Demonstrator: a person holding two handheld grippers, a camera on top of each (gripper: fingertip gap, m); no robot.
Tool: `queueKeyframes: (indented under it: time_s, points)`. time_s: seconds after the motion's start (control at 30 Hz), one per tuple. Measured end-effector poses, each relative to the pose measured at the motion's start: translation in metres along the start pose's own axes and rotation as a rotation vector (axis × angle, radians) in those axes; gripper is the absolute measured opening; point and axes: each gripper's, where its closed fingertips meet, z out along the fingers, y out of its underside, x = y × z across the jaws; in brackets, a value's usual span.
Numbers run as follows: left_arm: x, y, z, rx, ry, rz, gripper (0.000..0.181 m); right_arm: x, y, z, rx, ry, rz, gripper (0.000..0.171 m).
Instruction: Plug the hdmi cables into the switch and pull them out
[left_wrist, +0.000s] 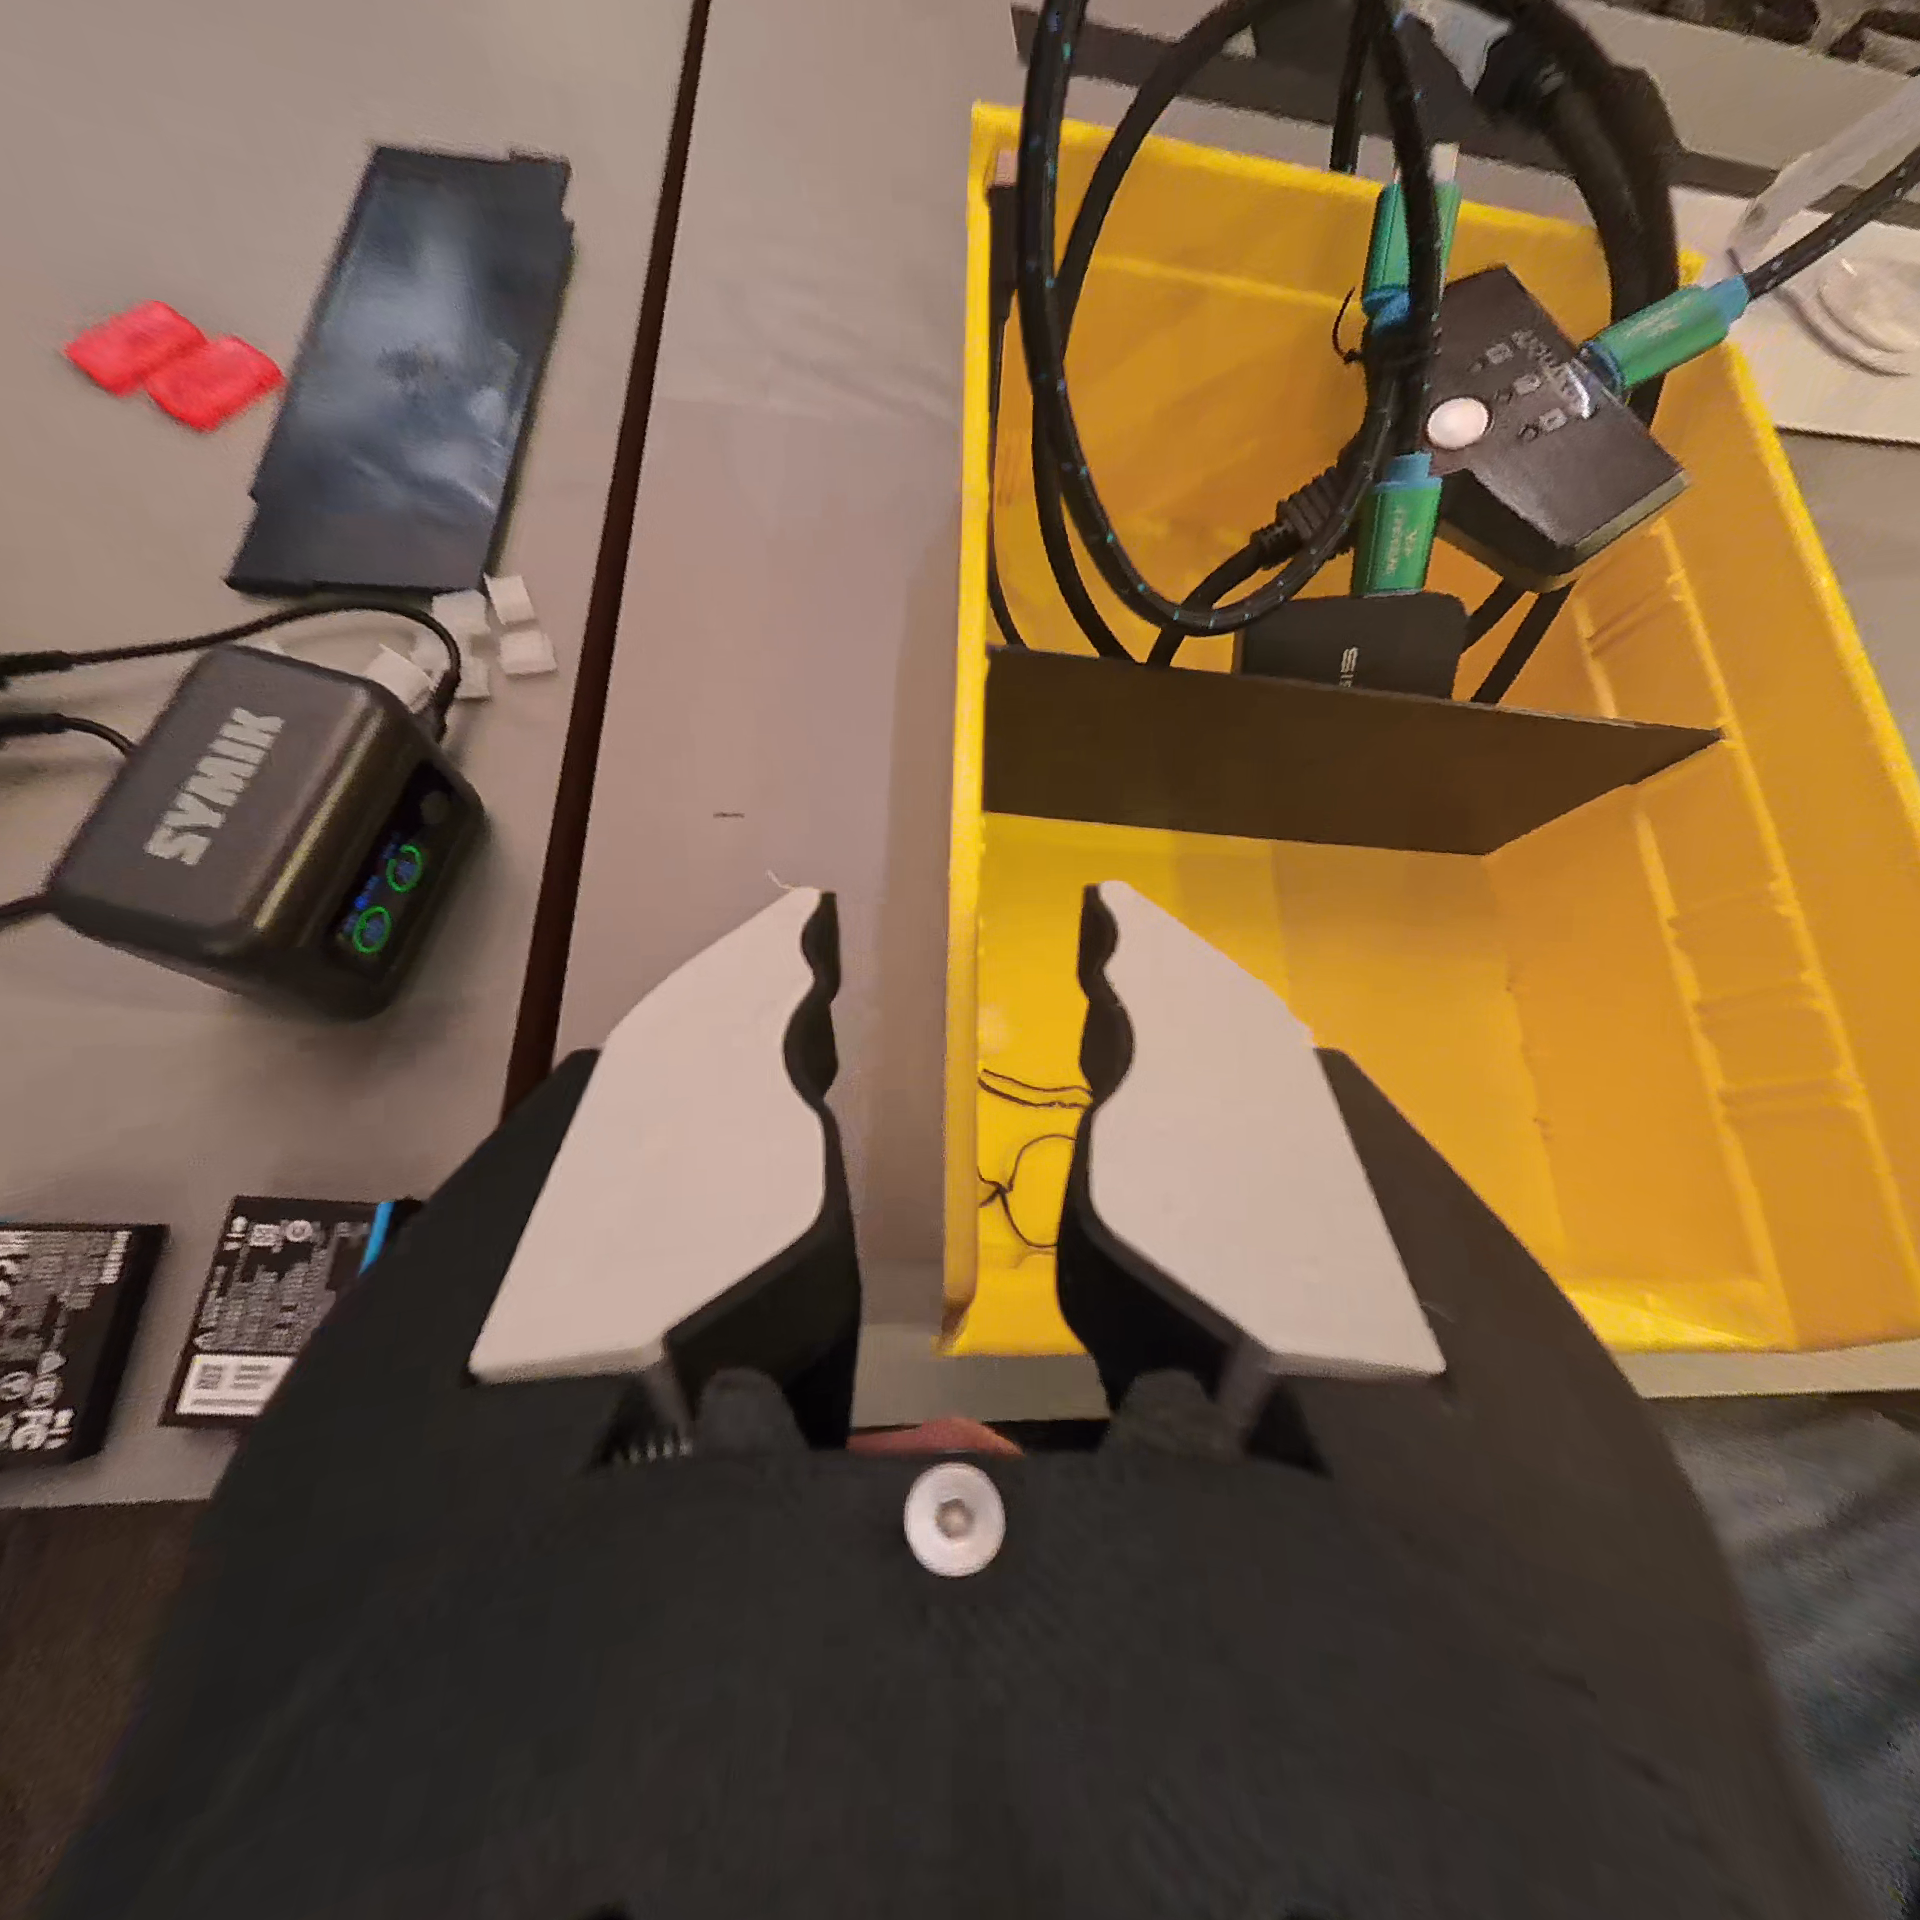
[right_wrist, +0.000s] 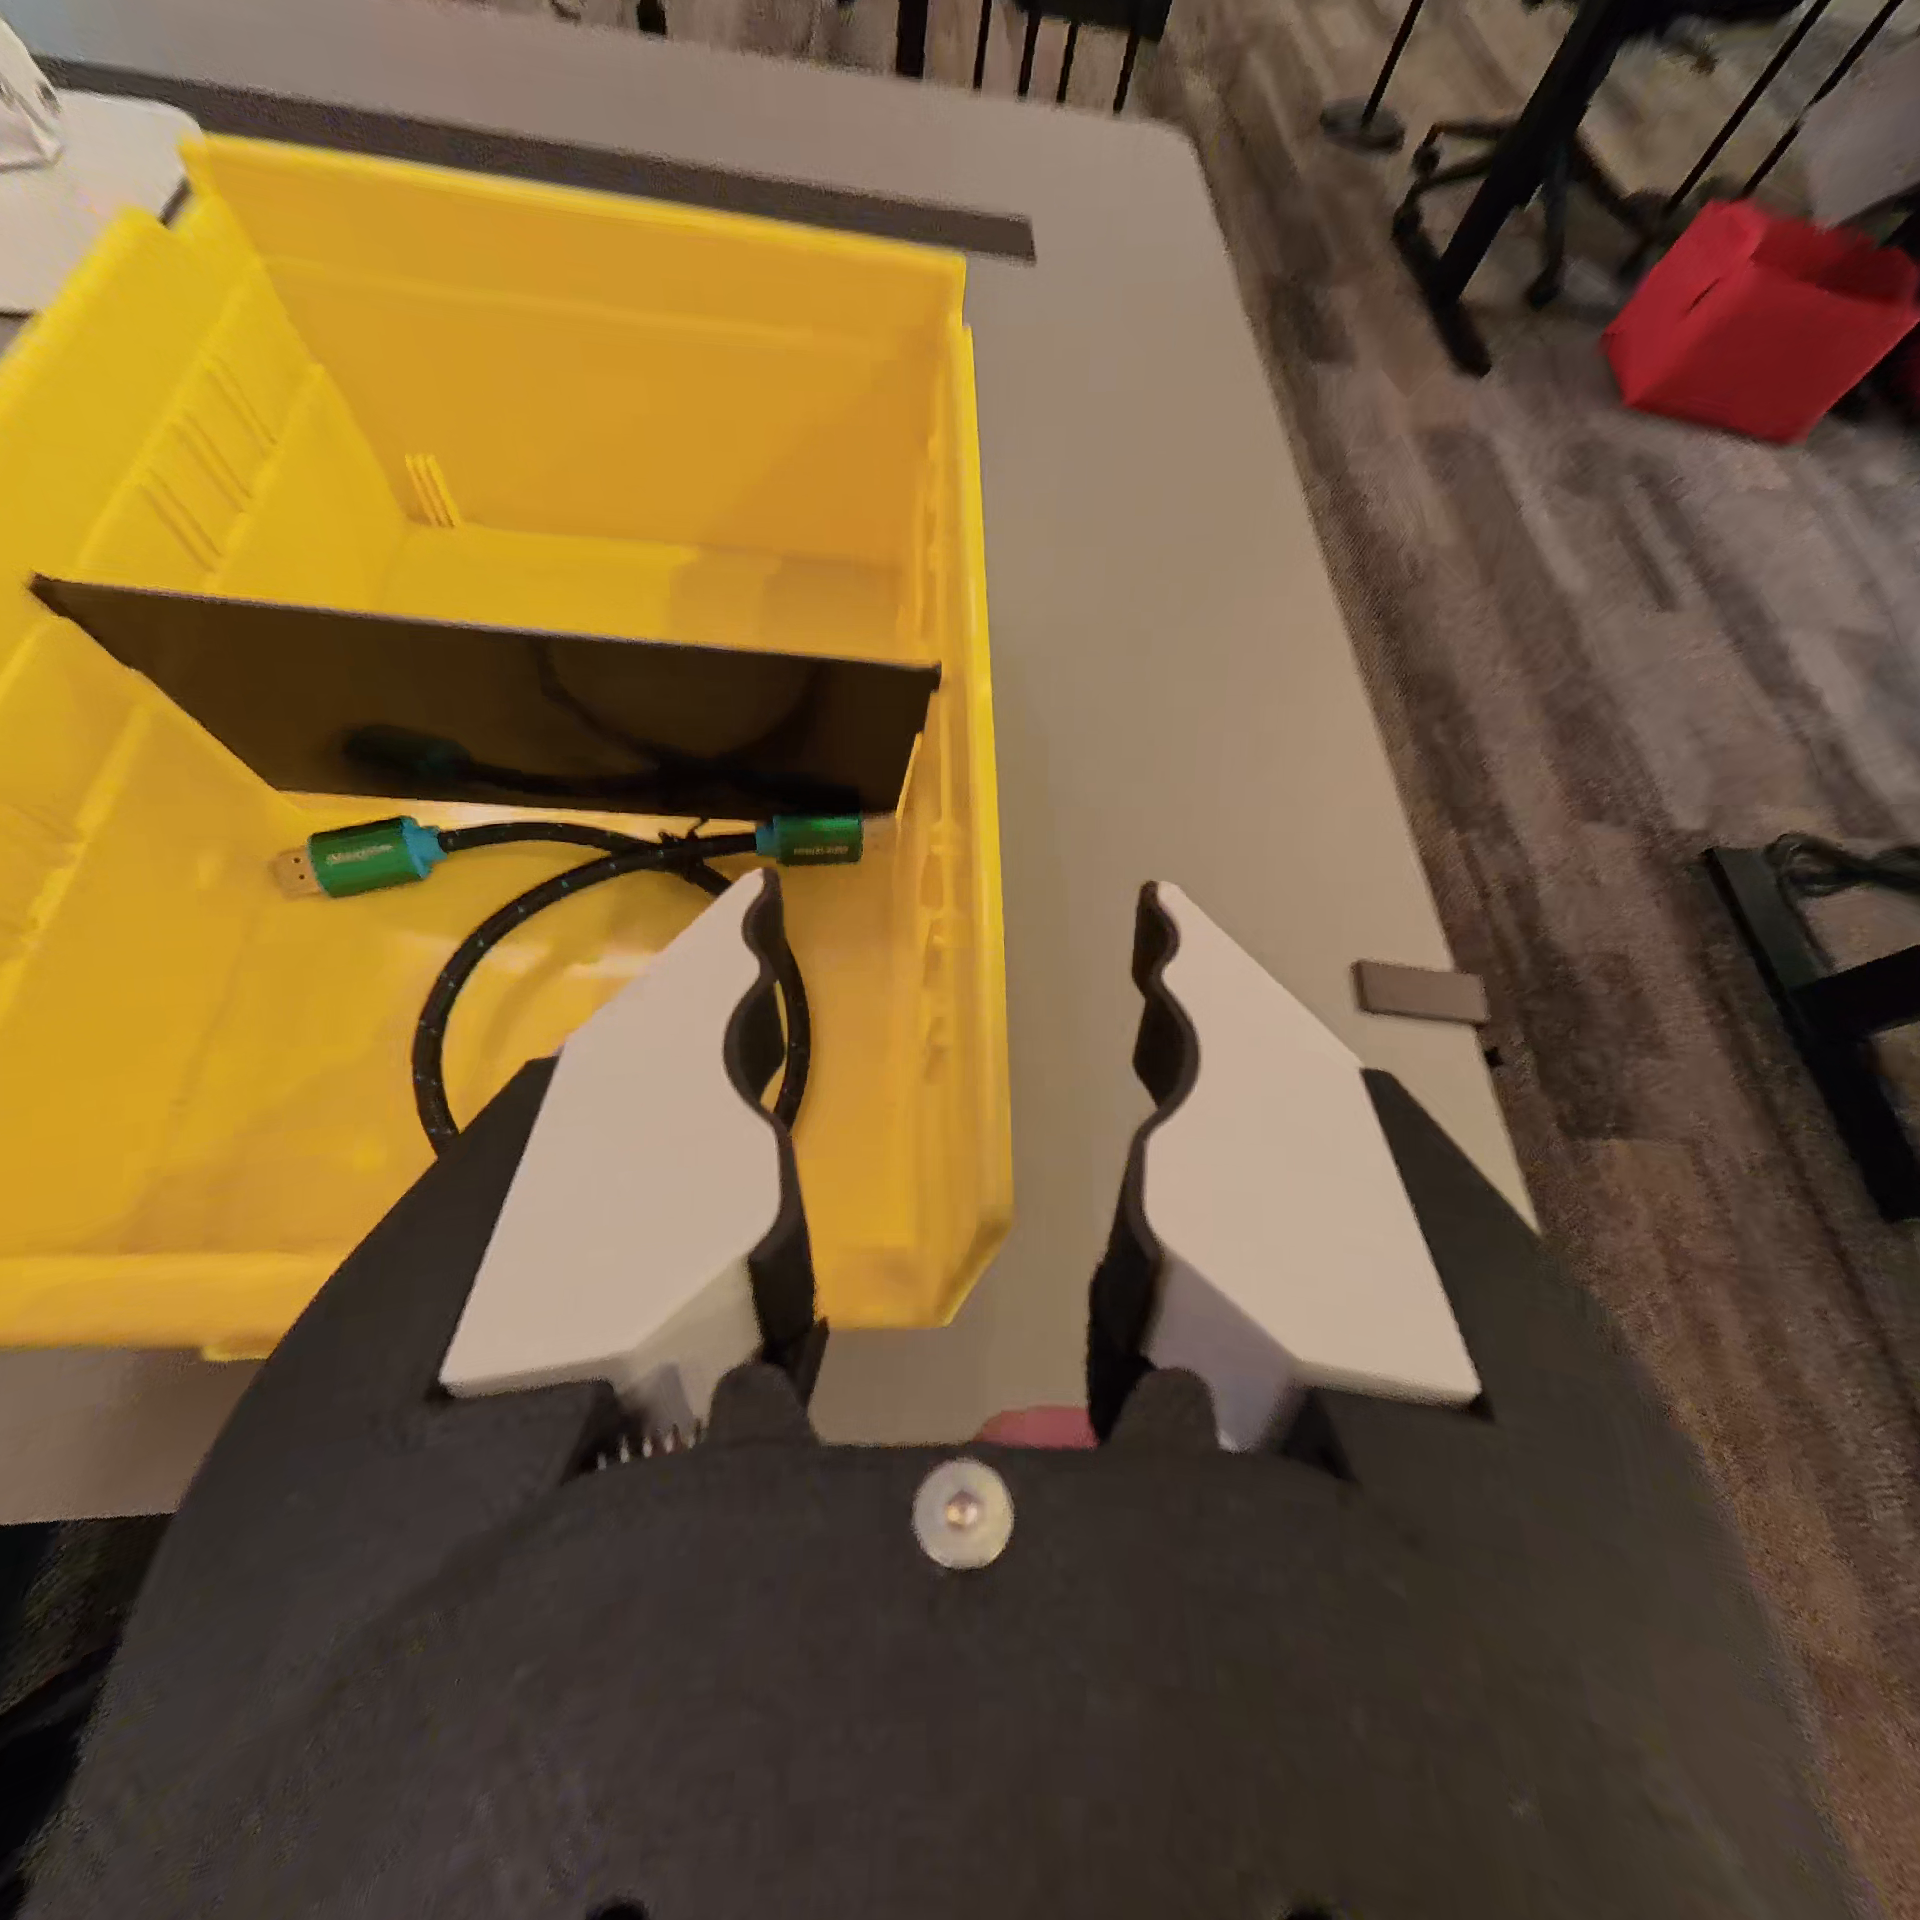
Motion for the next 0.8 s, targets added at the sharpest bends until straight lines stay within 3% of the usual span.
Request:
queueKeyframes:
  time_s: [0.17, 0.4, 0.6, 0.8]
  points:
    - [0.010, -0.034, -0.024, 0.163, -0.028, 0.085, 0.052, -0.027, -0.049, -0.040, 0.153, -0.010, -0.094, 0.066]
    - [0.076, -0.064, -0.035, 0.265, 0.037, 0.368, 0.056, -0.128, -0.112, -0.081, 0.281, -0.193, -0.259, 0.058]
    - [0.145, -0.069, -0.013, 0.234, 0.076, 0.704, 0.056, -0.242, -0.137, -0.099, 0.328, -0.446, -0.341, 0.057]
    - [0.175, -0.068, 0.035, 0.126, 0.085, 0.856, 0.068, -0.339, -0.127, -0.102, 0.283, -0.652, -0.398, 0.058]
